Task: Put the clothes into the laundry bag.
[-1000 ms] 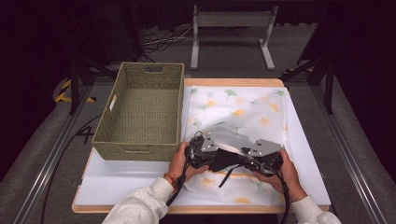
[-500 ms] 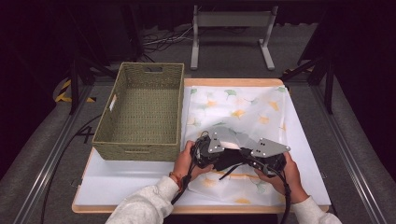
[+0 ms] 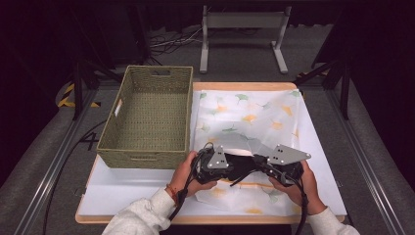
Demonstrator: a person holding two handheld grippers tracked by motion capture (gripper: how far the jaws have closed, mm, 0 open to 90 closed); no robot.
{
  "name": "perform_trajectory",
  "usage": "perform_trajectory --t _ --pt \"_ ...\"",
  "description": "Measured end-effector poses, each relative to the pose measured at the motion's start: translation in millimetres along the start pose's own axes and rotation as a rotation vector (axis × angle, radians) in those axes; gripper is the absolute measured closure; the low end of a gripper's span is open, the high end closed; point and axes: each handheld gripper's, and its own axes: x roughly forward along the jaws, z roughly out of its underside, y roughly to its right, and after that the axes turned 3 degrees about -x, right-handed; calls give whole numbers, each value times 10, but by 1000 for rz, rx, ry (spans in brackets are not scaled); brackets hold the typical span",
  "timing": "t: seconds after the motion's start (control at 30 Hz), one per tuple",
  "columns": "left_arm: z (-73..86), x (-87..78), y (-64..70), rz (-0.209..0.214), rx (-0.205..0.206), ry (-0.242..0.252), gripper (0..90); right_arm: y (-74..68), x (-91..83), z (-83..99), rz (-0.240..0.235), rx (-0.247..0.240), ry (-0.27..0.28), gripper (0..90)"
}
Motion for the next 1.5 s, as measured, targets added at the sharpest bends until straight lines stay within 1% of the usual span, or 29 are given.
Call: perform_trajectory --t 0.03,0.07,0.1,0.13,0.17,0.2,0.23,0.27,0.33,0.37,0.4,0.5,0.53,0.67,0.7,0.83,0.9,0.93,0.97,1.03,1.07,1.1,1.13,1.17,1.23,1.27,1.33,1.4,1.5 --pt "-6 29 16 0 13 -4 854 -1 -8 -4 -4 3 4 895" --pt "-6 29 16 0 13 -4 853 -6 -11 -8 -7 2 7 895" --pt "-21 98 31 -23 37 -16 853 -6 -11 -8 -7 2 7 895" --pt "-39 246 24 -66 62 -37 840 -28 -3 -12 -11 -2 4 895" --pt "-38 324 6 -67 54 -38 839 -41 2 -10 -16 -3 1 895" --pt "-38 324 6 -67 54 -38 828 -54 5 -9 -19 -7 -6 895" --pt "-25 469 -28 -79 44 -50 826 -64 6 -8 -19 -10 -8 895" --pt "-25 469 -28 -79 44 -50 828 -64 6 -8 -19 -10 -8 895" --pt "-3 558 -62 -98 16 -14 820 -70 2 -5 -23 -9 -10 895" --pt "7 600 -77 -108 -16 -1 818 -71 2 -2 -24 -8 -11 895" --pt "7 633 -92 -128 -17 18 835 -69 2 3 -28 -2 -9 895" --pt "-9 681 -101 -161 -18 28 845 -69 5 10 -42 8 -9 895" --pt "-16 691 -99 -181 -29 33 853 -74 4 10 -44 8 -9 895" --pt "-30 683 -127 -217 -36 45 869 -94 5 6 -51 6 -11 895" --pt "-28 672 -145 -216 -47 56 870 -97 7 6 -53 2 -12 895" --pt "-12 601 -165 -197 -63 56 854 -82 -1 10 -49 5 -10 895" --pt "-6 551 -132 -166 -42 55 824 -67 -12 18 -43 9 -6 895" --pt "-4 522 -109 -167 -27 51 821 -59 -20 22 -41 15 -3 895" --pt "-4 522 -109 -167 -27 51 808 -49 -28 25 -41 17 0 895" --pt "5 415 -59 -133 -7 49 802 -42 -39 28 -40 22 2 895" --pt "10 358 -35 -128 12 51 786 -35 -46 29 -38 22 5 895" --pt "10 358 -35 -128 12 51 779 -35 -46 29 -38 22 5 895" --pt "19 240 -1 -90 19 55 779 -33 -52 30 -38 22 5 895" --pt "26 208 16 -87 27 50 800 -35 -58 31 -39 21 5 895" --pt "40 208 25 -81 30 38 829 -37 -59 30 -40 20 5 895" --pt "66 258 31 -87 30 11 829 -39 -59 28 -41 21 4 895" --pt "101 367 -1 -103 21 -12 829 -45 -57 24 -42 21 4 895" --pt "120 475 -56 -111 -20 -10 806 -55 -54 21 -45 19 3 895" --pt "110 619 -75 -145 -11 -19 810 -74 -42 19 -50 16 -1 895"
